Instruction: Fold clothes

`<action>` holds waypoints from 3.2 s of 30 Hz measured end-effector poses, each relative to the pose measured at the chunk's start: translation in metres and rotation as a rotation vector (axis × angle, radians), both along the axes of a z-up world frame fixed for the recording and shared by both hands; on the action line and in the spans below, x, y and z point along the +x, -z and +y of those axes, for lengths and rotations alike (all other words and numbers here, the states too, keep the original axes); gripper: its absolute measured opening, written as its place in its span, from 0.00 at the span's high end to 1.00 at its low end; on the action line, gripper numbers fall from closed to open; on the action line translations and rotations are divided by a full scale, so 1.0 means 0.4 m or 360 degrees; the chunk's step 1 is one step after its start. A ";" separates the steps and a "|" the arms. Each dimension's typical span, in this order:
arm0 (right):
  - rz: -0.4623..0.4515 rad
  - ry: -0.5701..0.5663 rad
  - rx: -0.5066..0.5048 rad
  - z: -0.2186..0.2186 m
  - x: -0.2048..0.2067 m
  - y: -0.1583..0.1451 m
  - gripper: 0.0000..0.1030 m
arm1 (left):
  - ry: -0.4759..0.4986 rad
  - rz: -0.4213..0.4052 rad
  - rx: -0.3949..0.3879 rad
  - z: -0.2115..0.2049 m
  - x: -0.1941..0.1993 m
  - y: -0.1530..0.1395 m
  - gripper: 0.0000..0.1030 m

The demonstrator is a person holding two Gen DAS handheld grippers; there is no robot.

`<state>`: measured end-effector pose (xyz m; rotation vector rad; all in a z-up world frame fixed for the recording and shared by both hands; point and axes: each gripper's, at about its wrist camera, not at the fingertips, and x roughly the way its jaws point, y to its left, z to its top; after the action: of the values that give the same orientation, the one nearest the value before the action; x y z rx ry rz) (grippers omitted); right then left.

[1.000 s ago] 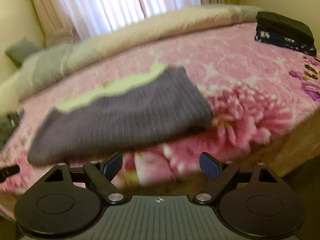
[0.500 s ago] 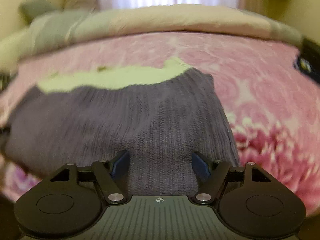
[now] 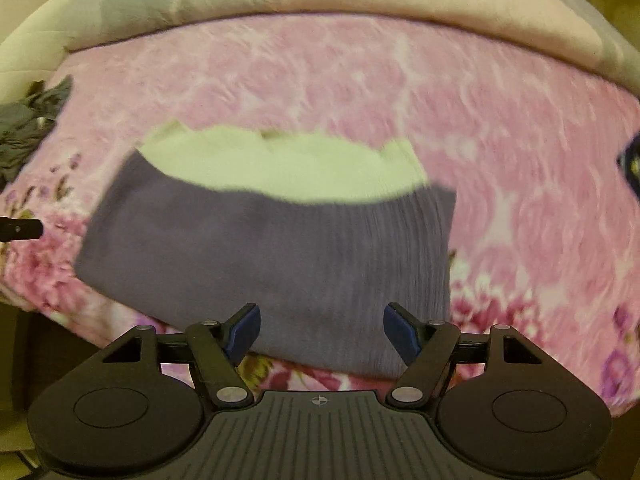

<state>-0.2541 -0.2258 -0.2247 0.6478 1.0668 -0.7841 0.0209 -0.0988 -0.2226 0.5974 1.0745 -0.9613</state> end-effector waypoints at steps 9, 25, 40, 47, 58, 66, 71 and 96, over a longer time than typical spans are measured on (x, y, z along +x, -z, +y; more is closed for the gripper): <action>-0.0088 -0.0372 0.0086 -0.112 0.012 -0.074 0.30 | -0.0336 -0.0184 0.0076 -0.041 -0.130 -0.131 0.68; -0.0183 -0.1188 0.0058 -0.203 -0.236 -0.147 0.30 | -0.1024 -0.0064 -0.0025 0.066 -0.645 -0.275 0.63; -0.0025 -0.1219 -0.0005 -0.113 -0.359 -0.132 0.30 | -0.0941 0.0016 0.0019 0.091 -0.806 -0.223 0.62; -0.0091 -0.1308 -0.0054 -0.129 -0.343 -0.175 0.30 | -0.1026 -0.0087 0.0015 0.072 -0.853 -0.271 0.61; -0.0104 -0.1612 -0.0014 -0.302 -0.342 -0.134 0.30 | -0.1308 -0.0118 0.0082 -0.069 -0.924 -0.248 0.61; -0.0104 -0.1811 0.0006 -0.454 -0.268 -0.057 0.30 | -0.1406 -0.0078 0.0189 -0.180 -0.927 -0.156 0.60; -0.0118 -0.1877 0.0016 -0.526 -0.215 0.011 0.30 | -0.1479 0.0011 0.0138 -0.214 -0.901 -0.058 0.60; -0.0475 -0.1212 0.1526 -0.939 -0.059 0.491 0.30 | -0.2287 0.0694 -0.1144 0.019 -0.982 0.503 0.66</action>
<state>-0.2776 -0.6014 -0.4211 1.0119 1.2558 0.5296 -0.3717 -0.0912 -0.4240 -0.9602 1.0880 -0.0979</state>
